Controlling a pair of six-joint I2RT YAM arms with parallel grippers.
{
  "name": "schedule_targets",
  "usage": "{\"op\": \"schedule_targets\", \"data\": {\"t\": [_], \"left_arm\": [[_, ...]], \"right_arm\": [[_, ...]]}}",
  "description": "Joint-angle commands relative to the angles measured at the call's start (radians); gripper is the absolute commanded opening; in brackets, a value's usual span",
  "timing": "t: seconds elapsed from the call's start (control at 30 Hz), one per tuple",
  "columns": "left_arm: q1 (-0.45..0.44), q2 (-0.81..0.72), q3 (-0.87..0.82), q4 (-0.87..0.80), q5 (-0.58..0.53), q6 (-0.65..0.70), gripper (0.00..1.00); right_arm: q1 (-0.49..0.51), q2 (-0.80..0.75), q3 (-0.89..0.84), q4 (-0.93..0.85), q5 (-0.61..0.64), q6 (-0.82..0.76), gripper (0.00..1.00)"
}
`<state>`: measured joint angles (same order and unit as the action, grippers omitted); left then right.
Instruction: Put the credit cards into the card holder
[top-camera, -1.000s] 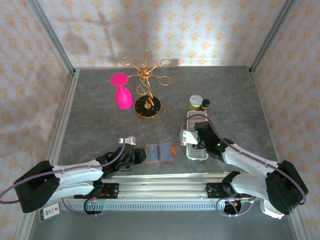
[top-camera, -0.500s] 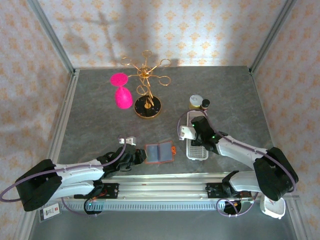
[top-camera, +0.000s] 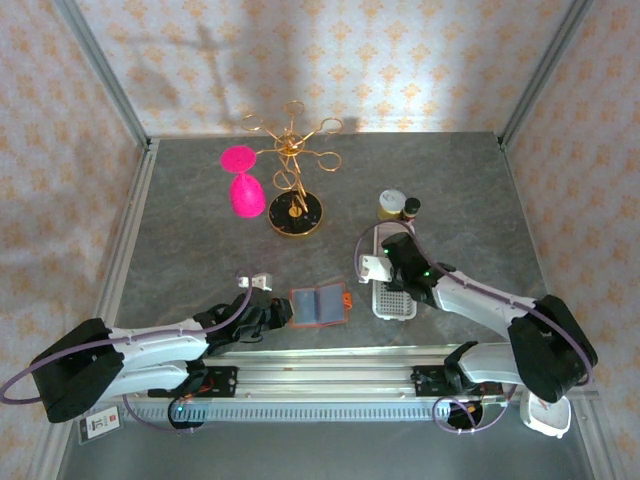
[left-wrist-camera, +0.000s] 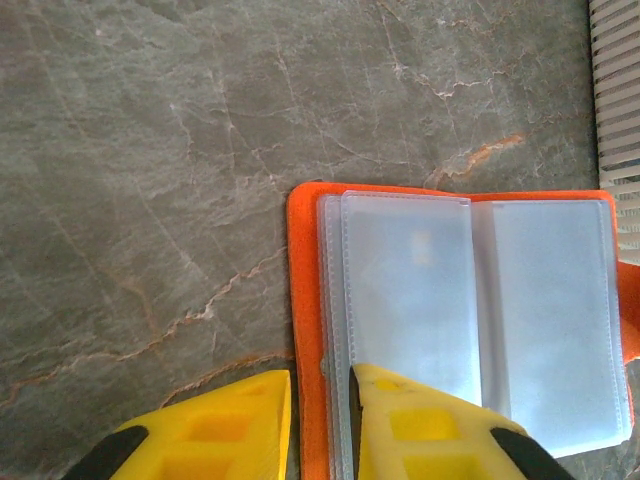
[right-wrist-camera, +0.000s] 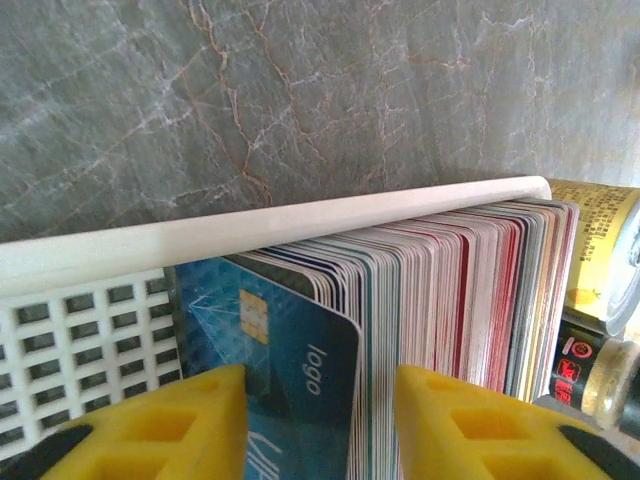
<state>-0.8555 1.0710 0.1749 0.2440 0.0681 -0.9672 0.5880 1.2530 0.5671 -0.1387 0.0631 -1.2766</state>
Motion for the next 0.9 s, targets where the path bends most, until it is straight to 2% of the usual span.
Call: {"op": "schedule_targets", "data": {"t": [0.0, 0.6, 0.87], "left_arm": [[0.004, -0.013, 0.002, 0.018, -0.003, 0.004, 0.23], [0.004, -0.025, -0.006, 0.016, 0.001, -0.006, 0.21], [0.005, -0.047, -0.012, 0.003, -0.002, -0.013, 0.20]], "right_arm": [[-0.005, -0.036, 0.010, 0.013, 0.019, 0.005, 0.37], [-0.005, -0.055, 0.000, 0.007, 0.002, 0.006, 0.15], [-0.005, -0.066, 0.013, -0.021, -0.004, 0.010, 0.12]]}}
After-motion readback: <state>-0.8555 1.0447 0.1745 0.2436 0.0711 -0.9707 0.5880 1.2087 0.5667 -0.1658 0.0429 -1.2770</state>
